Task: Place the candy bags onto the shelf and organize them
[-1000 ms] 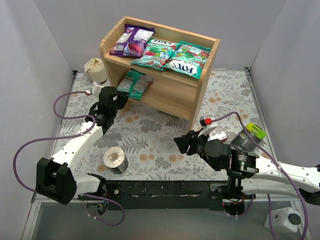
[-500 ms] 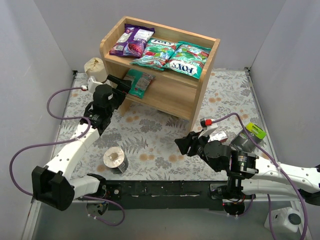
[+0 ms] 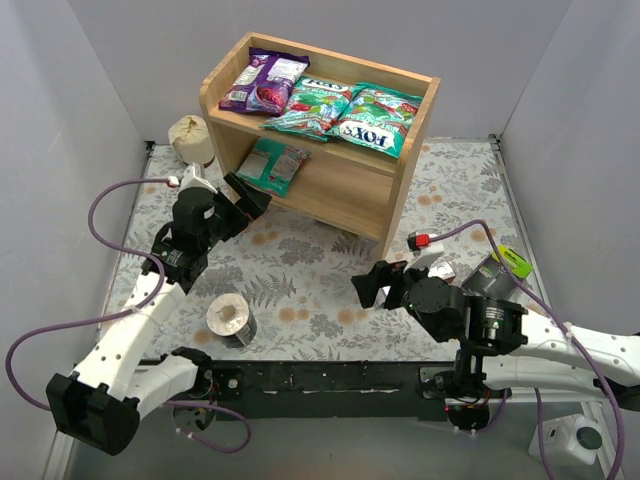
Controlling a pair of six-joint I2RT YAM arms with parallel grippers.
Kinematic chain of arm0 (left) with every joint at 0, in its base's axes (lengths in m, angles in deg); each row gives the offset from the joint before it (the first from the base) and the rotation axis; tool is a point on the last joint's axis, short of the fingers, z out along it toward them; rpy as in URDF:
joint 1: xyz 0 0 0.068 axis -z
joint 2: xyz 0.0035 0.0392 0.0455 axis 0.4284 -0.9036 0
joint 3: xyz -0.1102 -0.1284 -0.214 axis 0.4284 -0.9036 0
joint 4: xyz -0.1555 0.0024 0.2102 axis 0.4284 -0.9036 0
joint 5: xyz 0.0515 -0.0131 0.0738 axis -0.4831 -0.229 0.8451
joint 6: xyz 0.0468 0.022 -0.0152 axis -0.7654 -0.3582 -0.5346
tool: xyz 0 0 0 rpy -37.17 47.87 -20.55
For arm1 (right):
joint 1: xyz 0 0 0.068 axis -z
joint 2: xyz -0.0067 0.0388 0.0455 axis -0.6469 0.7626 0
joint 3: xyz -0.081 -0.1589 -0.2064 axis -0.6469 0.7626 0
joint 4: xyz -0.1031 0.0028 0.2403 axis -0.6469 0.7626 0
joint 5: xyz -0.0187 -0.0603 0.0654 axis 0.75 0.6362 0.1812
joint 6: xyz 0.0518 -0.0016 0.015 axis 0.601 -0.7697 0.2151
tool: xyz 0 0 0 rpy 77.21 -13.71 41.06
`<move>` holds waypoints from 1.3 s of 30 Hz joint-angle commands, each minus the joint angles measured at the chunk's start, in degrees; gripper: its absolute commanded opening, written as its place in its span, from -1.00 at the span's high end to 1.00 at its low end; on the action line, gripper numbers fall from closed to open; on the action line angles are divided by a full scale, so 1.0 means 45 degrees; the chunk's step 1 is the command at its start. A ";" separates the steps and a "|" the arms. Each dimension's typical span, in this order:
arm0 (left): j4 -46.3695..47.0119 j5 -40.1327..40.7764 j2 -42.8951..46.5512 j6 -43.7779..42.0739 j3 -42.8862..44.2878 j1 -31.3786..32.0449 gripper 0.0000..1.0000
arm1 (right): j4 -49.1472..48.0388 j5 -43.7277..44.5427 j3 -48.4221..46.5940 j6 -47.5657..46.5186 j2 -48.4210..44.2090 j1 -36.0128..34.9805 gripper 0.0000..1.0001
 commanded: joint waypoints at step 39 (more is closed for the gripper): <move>0.8875 -0.2587 -0.9770 0.7978 -0.2224 0.1549 -0.73 | 0.0941 0.2159 -0.0377 0.0630 -0.2287 -0.0055 -0.69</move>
